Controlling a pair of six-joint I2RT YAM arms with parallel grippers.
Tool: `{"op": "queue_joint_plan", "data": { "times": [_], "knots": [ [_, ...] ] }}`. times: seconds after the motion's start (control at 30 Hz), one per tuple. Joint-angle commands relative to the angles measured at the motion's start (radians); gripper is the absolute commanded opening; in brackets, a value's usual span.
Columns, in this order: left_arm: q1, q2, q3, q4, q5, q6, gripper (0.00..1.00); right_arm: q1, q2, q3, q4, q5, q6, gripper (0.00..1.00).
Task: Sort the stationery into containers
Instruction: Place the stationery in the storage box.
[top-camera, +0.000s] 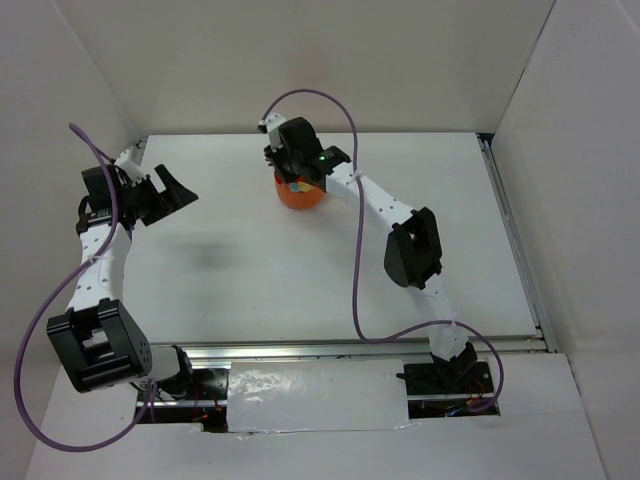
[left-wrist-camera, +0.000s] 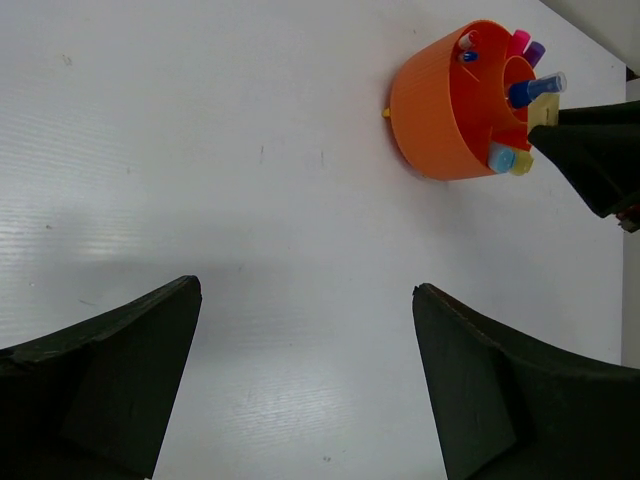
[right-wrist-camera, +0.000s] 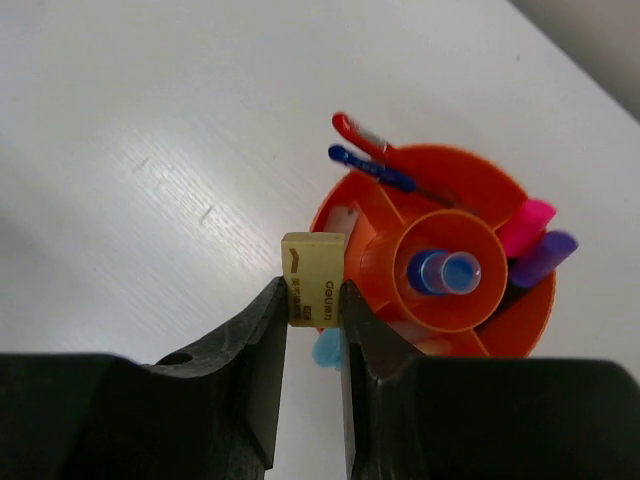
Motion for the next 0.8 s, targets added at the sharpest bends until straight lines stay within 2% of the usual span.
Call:
{"op": "queue_joint_plan", "data": {
  "times": [0.0, 0.77],
  "knots": [
    [0.004, 0.004, 0.008, 0.039, 0.033, -0.030, 0.99, 0.031, -0.035, 0.036, 0.094, 0.026, -0.037, 0.05],
    [0.003, 0.013, 0.006, 0.019, 0.013, -0.015, 0.99, -0.009, 0.025, 0.016, 0.122, 0.066, -0.069, 0.05]
  ]
}}
